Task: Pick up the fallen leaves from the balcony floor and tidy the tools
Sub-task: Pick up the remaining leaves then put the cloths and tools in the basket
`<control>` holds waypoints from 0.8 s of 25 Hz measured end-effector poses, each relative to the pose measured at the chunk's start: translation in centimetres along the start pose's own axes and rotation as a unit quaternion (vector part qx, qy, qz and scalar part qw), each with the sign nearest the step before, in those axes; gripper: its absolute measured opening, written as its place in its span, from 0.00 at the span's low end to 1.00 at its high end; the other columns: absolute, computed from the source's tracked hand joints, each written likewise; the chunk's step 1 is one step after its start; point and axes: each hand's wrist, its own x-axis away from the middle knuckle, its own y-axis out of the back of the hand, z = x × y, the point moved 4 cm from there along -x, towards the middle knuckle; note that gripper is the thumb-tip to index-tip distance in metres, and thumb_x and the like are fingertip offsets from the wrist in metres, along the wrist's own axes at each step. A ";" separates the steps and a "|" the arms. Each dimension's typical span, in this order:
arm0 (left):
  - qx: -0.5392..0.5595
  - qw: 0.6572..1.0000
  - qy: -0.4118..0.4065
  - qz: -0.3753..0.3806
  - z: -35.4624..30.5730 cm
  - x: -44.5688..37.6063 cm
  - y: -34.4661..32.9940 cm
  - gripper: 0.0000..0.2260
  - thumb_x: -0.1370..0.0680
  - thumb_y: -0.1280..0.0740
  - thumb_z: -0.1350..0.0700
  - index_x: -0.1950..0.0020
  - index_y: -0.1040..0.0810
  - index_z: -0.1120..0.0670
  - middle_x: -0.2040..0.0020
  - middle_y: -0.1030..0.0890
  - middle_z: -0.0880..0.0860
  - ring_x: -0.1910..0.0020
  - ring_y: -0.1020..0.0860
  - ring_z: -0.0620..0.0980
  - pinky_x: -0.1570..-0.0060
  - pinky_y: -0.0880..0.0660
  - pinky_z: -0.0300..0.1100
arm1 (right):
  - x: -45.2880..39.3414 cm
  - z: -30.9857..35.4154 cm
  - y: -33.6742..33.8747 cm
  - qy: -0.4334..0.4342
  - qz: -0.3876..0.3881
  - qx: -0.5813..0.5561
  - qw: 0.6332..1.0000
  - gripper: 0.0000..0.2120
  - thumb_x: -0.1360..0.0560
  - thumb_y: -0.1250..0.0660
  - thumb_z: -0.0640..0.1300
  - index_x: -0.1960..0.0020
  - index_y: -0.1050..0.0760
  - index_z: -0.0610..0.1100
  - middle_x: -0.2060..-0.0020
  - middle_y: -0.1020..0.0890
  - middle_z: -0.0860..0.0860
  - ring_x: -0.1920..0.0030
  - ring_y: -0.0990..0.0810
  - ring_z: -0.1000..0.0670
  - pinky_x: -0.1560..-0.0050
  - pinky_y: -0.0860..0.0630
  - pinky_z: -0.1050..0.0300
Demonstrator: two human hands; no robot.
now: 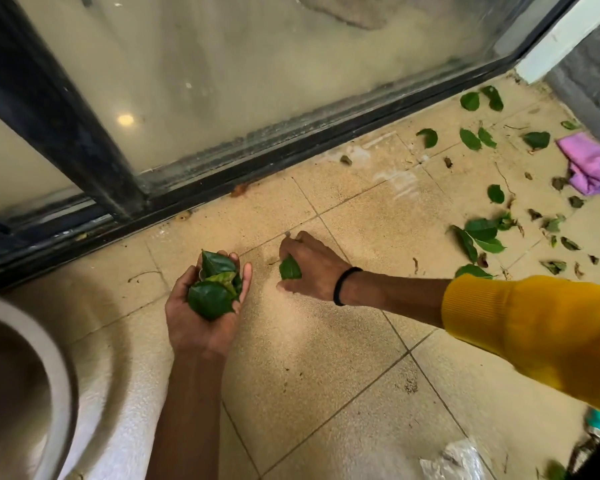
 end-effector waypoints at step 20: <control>-0.057 0.989 0.139 0.017 13.5 -0.6 -2.6 0.19 0.19 0.38 0.54 0.31 0.25 0.62 0.37 0.19 0.64 0.40 0.18 0.61 0.44 0.20 0.59 | 17.1 -20.1 6.1 -0.294 -0.081 -0.115 0.945 0.22 0.34 0.20 0.56 0.49 0.23 0.45 0.58 0.19 0.54 0.58 0.20 0.53 0.57 0.21 0.54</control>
